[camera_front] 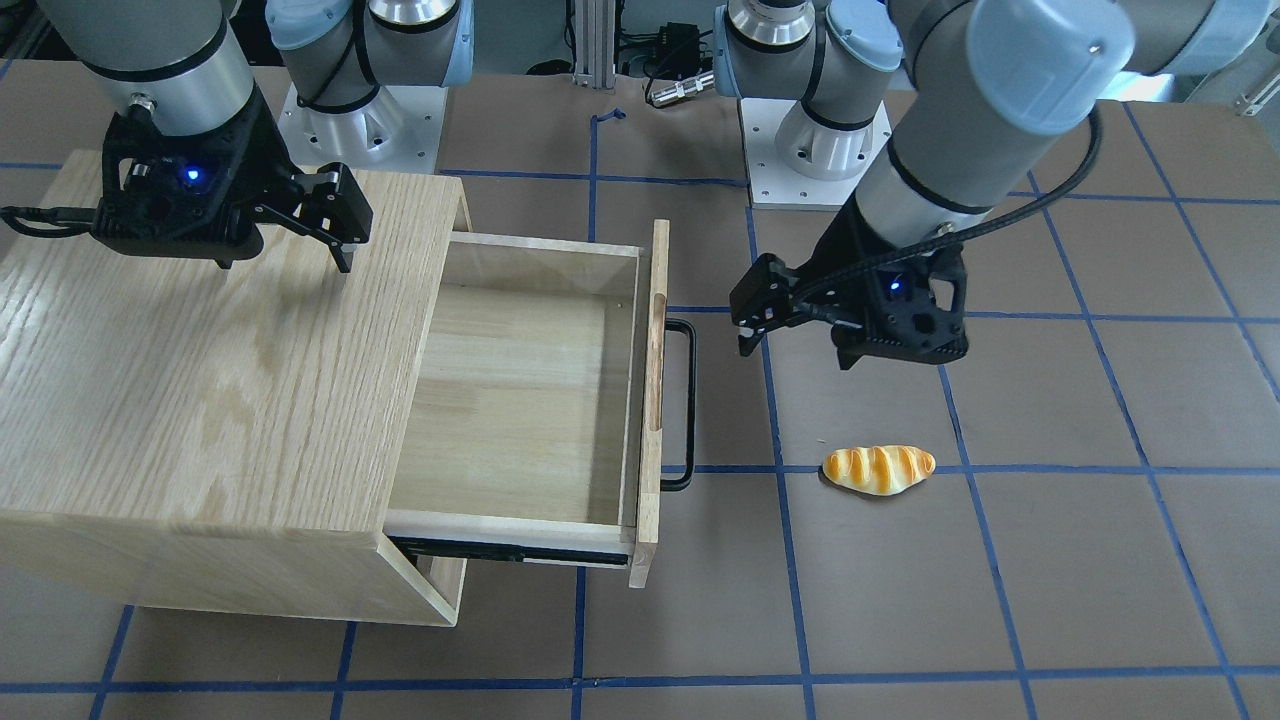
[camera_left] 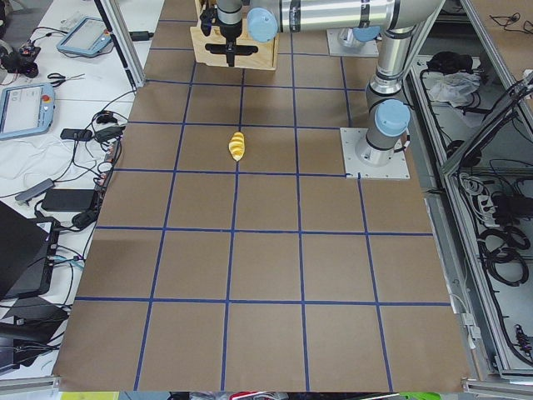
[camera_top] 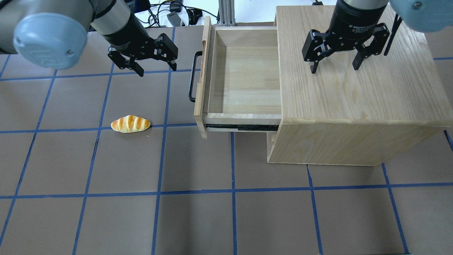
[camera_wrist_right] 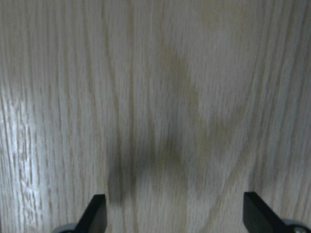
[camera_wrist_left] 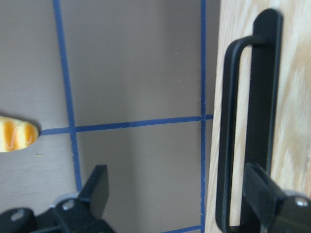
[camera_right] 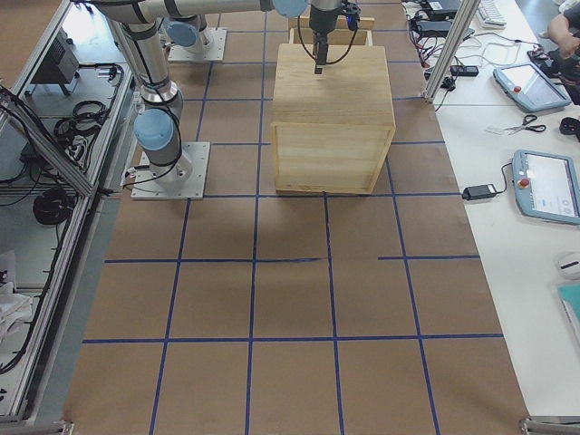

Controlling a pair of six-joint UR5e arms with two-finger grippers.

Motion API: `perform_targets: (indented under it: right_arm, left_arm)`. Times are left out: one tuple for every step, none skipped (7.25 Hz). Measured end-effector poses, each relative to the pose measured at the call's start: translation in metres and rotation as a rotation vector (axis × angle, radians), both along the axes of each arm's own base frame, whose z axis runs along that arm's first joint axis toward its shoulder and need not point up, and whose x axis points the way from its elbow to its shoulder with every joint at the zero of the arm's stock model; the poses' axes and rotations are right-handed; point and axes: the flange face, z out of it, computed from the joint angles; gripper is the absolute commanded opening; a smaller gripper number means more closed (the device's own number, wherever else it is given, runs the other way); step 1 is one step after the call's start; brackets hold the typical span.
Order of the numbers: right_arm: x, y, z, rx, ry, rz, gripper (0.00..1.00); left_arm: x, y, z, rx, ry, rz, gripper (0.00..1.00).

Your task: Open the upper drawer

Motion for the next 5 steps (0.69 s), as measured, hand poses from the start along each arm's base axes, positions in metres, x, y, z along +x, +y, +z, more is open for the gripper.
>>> perform_targets:
  right_arm:
    - [0.000,0.000,0.000,0.000,0.000,0.000,1.00]
    - [0.000,0.000,0.000,0.000,0.000,0.000,1.00]
    - [0.000,0.000,0.000,0.000,0.000,0.000,1.00]
    - [0.000,0.000,0.000,0.000,0.000,0.000,1.00]
    - [0.000,0.000,0.000,0.000,0.000,0.000,1.00]
  left_arm:
    - [0.020,0.008,0.024,0.003,-0.058,-0.017,1.00]
    - [0.035,0.018,0.045,-0.009,-0.122,-0.046,1.00]
    - [0.044,0.027,0.061,-0.026,-0.167,-0.063,1.00]
    - [0.049,0.034,0.070,-0.040,-0.190,-0.071,1.00]
    - [0.051,0.040,0.076,-0.049,-0.210,-0.072,1.00]
